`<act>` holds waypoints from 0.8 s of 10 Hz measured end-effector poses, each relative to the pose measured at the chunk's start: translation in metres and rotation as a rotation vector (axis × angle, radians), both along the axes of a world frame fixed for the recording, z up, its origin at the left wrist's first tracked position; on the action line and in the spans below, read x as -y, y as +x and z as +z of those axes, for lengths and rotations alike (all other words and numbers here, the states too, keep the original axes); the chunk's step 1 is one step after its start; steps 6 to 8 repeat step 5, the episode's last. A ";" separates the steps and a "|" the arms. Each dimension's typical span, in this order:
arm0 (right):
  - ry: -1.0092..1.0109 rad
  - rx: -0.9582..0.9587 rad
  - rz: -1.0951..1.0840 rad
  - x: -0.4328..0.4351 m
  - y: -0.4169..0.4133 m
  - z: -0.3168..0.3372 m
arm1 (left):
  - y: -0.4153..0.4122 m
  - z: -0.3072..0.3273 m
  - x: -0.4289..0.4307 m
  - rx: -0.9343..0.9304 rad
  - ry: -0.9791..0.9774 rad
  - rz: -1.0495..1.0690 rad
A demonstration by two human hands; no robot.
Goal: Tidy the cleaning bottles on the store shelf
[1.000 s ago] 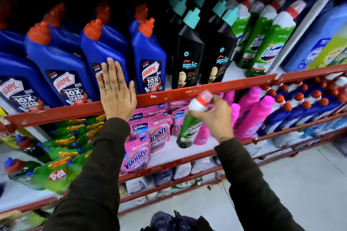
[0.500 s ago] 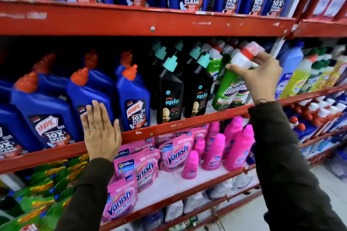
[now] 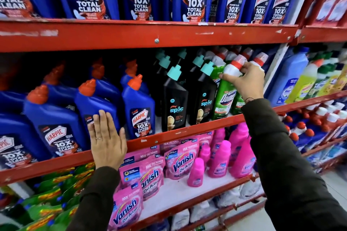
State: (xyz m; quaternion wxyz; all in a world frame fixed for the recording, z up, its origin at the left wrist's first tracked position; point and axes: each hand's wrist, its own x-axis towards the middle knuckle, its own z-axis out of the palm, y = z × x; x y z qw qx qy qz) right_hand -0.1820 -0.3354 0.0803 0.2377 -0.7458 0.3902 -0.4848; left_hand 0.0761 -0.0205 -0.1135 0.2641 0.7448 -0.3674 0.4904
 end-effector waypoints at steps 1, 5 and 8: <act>-0.047 -0.044 -0.010 -0.002 0.003 -0.007 | 0.000 -0.001 0.000 -0.001 -0.003 0.002; -0.160 0.017 0.087 -0.040 -0.010 -0.048 | -0.038 0.020 -0.007 -0.145 -0.016 0.004; -0.160 0.017 0.087 -0.040 -0.010 -0.048 | -0.038 0.020 -0.007 -0.145 -0.016 0.004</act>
